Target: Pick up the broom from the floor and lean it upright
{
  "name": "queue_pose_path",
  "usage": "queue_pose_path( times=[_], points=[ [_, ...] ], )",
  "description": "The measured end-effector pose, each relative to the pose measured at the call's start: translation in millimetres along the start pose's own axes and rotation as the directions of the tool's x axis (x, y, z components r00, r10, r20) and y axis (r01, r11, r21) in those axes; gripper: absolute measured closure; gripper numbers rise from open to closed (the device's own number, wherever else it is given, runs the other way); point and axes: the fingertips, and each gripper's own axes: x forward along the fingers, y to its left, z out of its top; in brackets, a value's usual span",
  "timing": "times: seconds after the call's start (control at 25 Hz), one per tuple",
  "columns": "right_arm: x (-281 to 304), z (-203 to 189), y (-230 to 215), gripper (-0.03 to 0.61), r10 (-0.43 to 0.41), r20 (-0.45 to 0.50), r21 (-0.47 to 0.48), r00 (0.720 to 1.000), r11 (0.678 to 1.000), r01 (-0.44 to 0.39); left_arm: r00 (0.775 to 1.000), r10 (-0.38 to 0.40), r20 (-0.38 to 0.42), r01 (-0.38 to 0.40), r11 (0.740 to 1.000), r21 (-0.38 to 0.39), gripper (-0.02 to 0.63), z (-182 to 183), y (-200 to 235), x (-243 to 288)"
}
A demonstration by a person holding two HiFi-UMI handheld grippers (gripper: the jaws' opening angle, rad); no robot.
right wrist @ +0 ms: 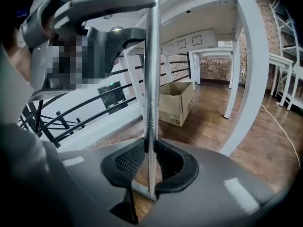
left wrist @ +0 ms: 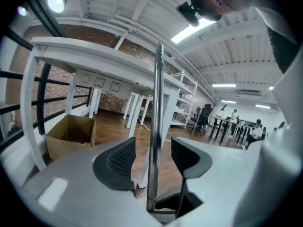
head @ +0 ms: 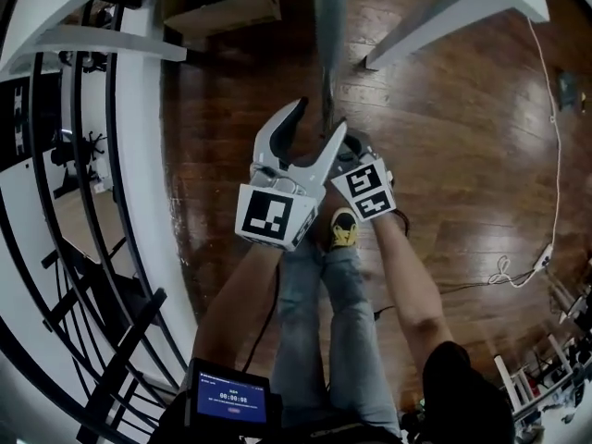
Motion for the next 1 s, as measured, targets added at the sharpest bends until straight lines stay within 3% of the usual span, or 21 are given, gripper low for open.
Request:
queue_pose_path(
  times=[0.12,0.16,0.2,0.44,0.64,1.0],
  points=[
    [4.9,3.4,3.5,0.497,-0.009,0.004,-0.027,1.000,1.000,0.009,1.000,-0.016,-0.025,0.018,0.997,0.078,0.421,-4.8,-7.2,14.6],
    [8.5,3.7,3.7,0.497,-0.014,0.003,-0.029,1.000,0.999,0.014,0.999,-0.025,-0.033,0.028,0.995,0.095,0.498,-6.1,-7.4,18.3],
    [12.0,4.3,2.3,0.497,-0.018,0.005,-0.021,1.000,1.000,0.018,0.999,-0.034,-0.038,0.038,0.993,0.110,0.531,-7.4,-7.1,22.3],
    [30.7,3.0,-14.0,0.497,-0.045,0.003,0.097,0.999,0.994,0.045,0.994,-0.081,-0.073,0.088,0.991,0.104,0.526,-18.3,9.8,55.2],
    [42.4,8.3,-31.4,0.497,-0.088,0.006,0.150,0.996,0.985,0.086,0.980,-0.169,-0.110,0.182,0.975,0.129,0.526,-20.6,9.4,74.2],
    [51.8,16.2,-47.0,0.489,-0.080,0.024,0.149,0.996,0.986,0.076,0.980,-0.121,-0.161,0.150,0.971,0.185,0.509,-20.1,21.0,94.4]
  ],
)
